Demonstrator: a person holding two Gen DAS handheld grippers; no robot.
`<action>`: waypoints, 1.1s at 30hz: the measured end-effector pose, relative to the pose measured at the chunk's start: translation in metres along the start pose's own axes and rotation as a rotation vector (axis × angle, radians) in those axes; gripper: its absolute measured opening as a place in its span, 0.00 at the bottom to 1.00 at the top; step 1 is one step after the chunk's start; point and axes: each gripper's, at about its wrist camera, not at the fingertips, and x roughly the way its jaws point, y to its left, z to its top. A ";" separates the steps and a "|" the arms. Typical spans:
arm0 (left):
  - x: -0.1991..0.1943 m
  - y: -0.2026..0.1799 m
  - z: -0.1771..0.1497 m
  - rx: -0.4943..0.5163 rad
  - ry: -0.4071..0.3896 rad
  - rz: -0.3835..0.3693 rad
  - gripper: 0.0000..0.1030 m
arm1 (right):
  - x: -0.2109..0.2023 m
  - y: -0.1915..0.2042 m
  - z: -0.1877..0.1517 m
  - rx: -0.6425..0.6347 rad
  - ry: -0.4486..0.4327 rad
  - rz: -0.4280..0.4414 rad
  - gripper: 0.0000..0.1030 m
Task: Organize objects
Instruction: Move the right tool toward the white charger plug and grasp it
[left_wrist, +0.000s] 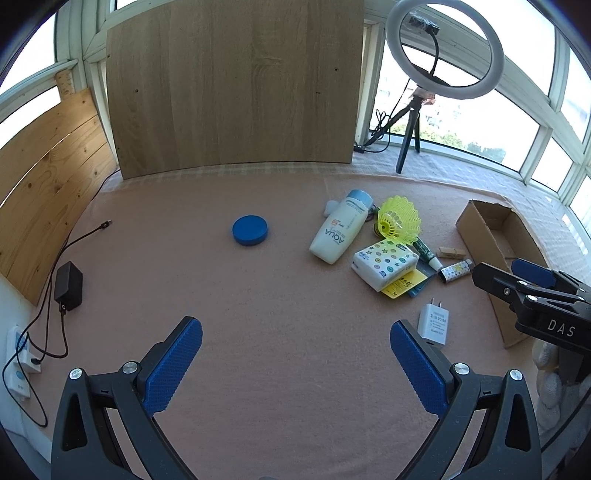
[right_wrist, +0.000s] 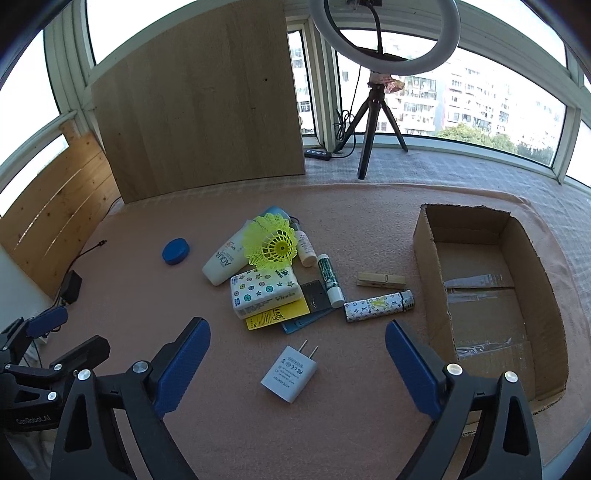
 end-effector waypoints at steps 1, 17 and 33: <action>0.000 0.003 0.000 -0.009 -0.001 0.007 1.00 | 0.005 0.001 0.002 -0.006 0.010 0.011 0.84; -0.010 0.068 -0.037 -0.167 0.029 0.143 1.00 | 0.114 0.004 0.040 0.014 0.259 0.242 0.51; -0.015 0.090 -0.051 -0.210 0.049 0.186 1.00 | 0.153 0.012 0.056 -0.017 0.320 0.159 0.50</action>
